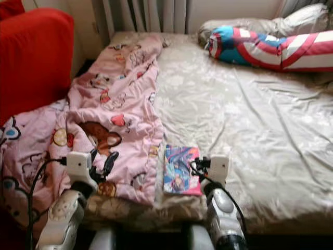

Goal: Clean up the room

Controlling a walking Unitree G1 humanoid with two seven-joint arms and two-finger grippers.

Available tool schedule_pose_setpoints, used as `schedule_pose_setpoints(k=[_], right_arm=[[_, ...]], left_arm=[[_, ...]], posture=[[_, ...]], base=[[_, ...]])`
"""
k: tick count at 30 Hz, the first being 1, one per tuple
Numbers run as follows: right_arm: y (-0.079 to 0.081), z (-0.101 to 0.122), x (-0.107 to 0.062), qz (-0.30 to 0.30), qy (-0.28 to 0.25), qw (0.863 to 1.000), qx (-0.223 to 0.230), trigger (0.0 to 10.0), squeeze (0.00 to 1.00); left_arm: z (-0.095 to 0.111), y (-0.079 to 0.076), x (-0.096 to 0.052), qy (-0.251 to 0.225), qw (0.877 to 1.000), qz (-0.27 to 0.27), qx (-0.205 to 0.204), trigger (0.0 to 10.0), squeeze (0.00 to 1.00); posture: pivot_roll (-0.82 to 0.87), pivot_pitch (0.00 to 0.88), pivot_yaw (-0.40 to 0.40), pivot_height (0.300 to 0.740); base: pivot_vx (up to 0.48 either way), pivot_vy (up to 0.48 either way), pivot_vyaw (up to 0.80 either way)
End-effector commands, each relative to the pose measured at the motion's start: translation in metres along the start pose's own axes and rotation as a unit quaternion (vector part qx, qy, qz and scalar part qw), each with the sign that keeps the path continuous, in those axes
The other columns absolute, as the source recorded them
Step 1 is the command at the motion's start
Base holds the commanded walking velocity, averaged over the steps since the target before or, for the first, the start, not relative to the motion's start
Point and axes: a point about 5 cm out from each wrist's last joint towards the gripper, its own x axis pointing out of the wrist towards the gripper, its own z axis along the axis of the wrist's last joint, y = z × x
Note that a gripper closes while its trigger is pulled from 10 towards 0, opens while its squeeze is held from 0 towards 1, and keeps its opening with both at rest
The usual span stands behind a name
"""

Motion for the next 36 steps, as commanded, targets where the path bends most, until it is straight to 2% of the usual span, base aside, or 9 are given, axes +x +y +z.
schedule_pose_setpoints(k=[1,8,11,13,22,34,35,36], right_arm=[[0.003,-0.004,0.002,0.002,0.014,1.0,0.011,10.0,0.0],[0.008,0.004,0.009,-0.01,0.002,1.0,0.001,10.0,0.0],[0.009,0.005,0.009,-0.01,-0.005,1.0,0.01,10.0,0.0],[0.006,0.003,0.006,-0.01,-0.012,1.0,0.012,10.0,0.0],[0.004,-0.007,0.002,-0.011,-0.001,1.0,0.02,10.0,0.0],[-0.002,-0.013,0.006,-0.041,0.027,0.993,0.105,10.0,0.0],[-0.003,-0.013,0.006,-0.042,0.027,0.992,0.115,10.0,0.73],[-0.003,-0.013,0.006,-0.042,0.026,0.992,0.12,10.0,0.73]], left_arm=[[0.002,-0.005,0.005,0.002,1.0,-0.016,0.0,10.0,0.0],[0.006,-0.008,0.007,-0.002,1.0,-0.021,-0.002,10.0,0.0],[0.005,-0.007,0.003,0.001,1.0,-0.022,-0.002,10.0,0.0],[0.002,-0.006,0.0,0.006,1.0,-0.018,-0.003,10.0,0.0],[0.001,-0.007,-0.005,0.012,1.0,-0.017,-0.001,10.0,0.0],[0.003,0.002,-0.016,0.02,1.0,-0.009,0.01,10.0,0.0],[0.004,0.002,-0.018,0.021,1.0,-0.009,0.012,10.0,0.0],[0.004,0.002,-0.019,0.022,1.0,-0.009,0.013,10.0,0.0]], posture=[[-0.02,0.148,-0.025,0.61],[-0.02,0.192,-0.004,0.61],[-0.02,0.198,-0.003,0.59],[-0.02,0.2,-0.003,0.576],[0.0,0.209,0.0,0.576],[0.05,0.23,0.02,0.576],[0.06,0.235,0.022,0.576],[0.06,0.235,0.022,0.576]], base=[[0.0,0.0,0.0],[0.0,0.0,0.0],[0.0,0.0,0.0],[0.0,0.0,0.0],[0.0,0.0,0.0],[0.0,0.0,0.0],[0.0,0.0,0.0],[0.0,0.0,0.0]])
